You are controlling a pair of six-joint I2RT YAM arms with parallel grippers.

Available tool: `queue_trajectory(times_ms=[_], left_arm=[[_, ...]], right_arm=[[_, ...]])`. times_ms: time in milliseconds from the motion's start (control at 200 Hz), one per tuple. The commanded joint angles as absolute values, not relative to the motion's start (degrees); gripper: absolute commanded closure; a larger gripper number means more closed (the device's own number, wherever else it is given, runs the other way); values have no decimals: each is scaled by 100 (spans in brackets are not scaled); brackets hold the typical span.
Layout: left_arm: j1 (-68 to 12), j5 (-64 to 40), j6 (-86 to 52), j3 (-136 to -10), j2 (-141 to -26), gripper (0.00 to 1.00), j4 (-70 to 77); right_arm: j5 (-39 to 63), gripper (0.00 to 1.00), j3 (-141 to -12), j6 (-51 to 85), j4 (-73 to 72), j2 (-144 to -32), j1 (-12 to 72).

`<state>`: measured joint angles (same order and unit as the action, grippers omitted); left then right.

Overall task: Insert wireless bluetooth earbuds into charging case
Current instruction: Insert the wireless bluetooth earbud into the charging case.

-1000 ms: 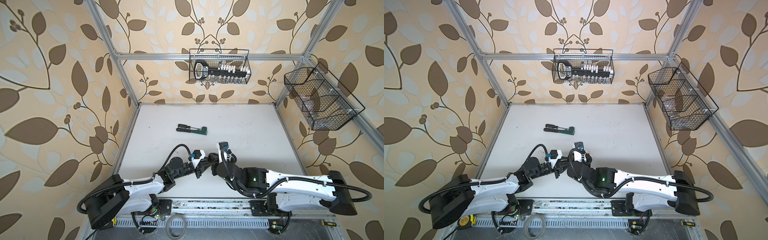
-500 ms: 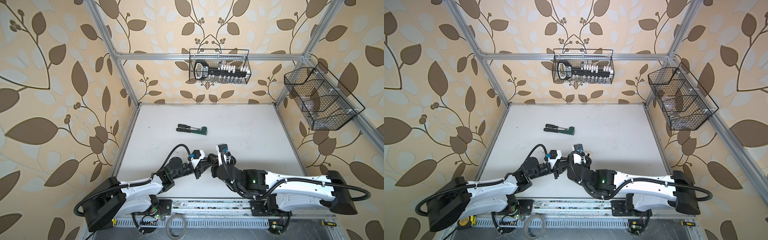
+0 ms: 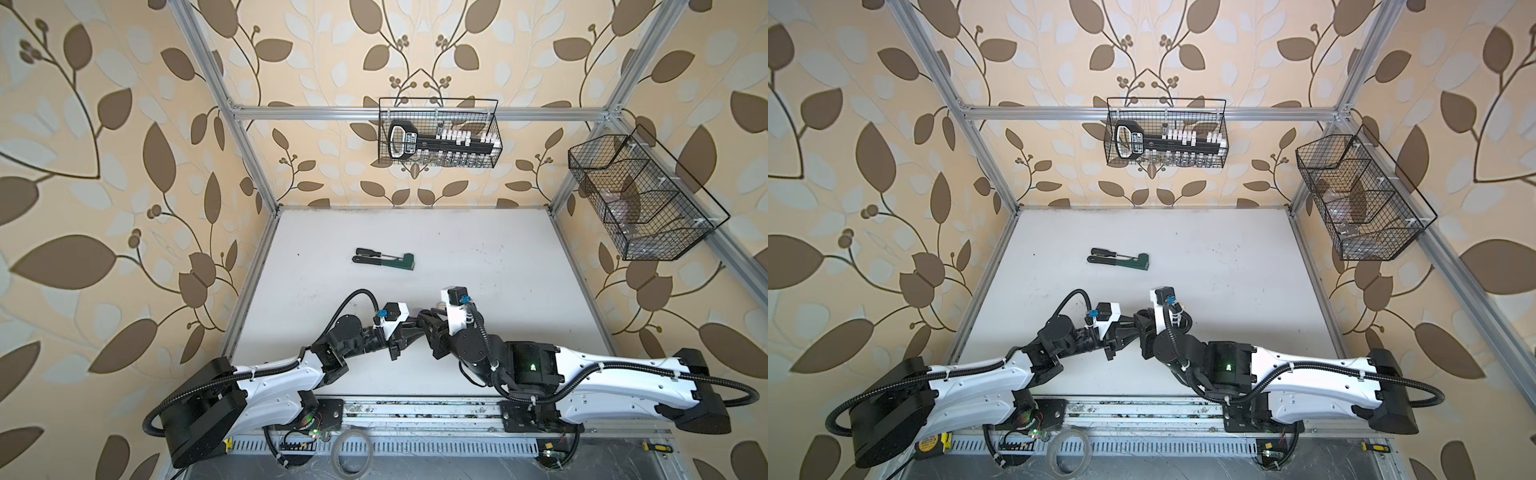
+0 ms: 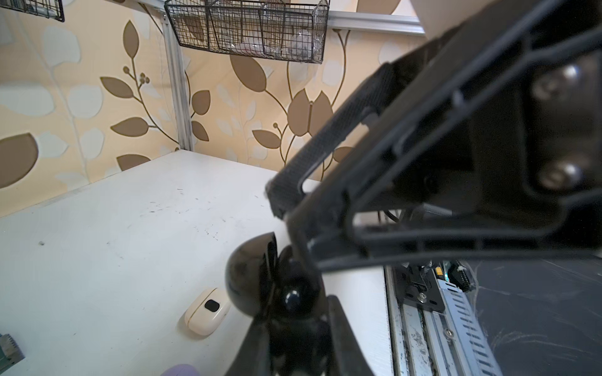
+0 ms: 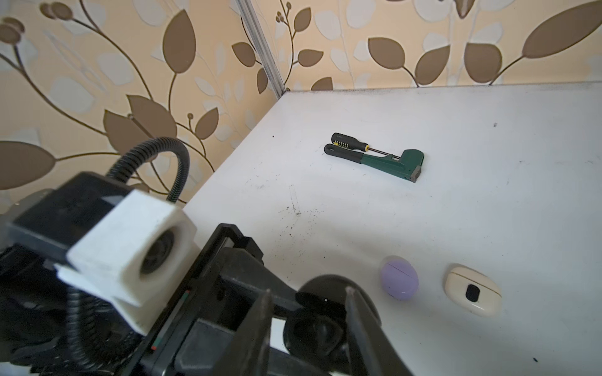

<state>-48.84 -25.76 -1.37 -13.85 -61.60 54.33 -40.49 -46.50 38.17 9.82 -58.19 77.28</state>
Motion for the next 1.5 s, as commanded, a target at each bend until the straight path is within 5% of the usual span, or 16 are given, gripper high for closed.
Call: queue_trajectory(times_ms=[0, 680, 1495], left_arm=[[-4948, -2921, 46, -1359, -6073, 100, 5973], [-4948, -3111, 63, -1216, -5933, 100, 6183], [-4948, -2740, 15, -1195, -5783, 100, 6044]], right_arm=[[-4130, 61, -4705, 3702, 1248, -5633, 7769], [-4347, 71, -4516, 4048, 1692, -5765, 7756], [-4473, 69, -4410, 4256, 1750, -5734, 7912]])
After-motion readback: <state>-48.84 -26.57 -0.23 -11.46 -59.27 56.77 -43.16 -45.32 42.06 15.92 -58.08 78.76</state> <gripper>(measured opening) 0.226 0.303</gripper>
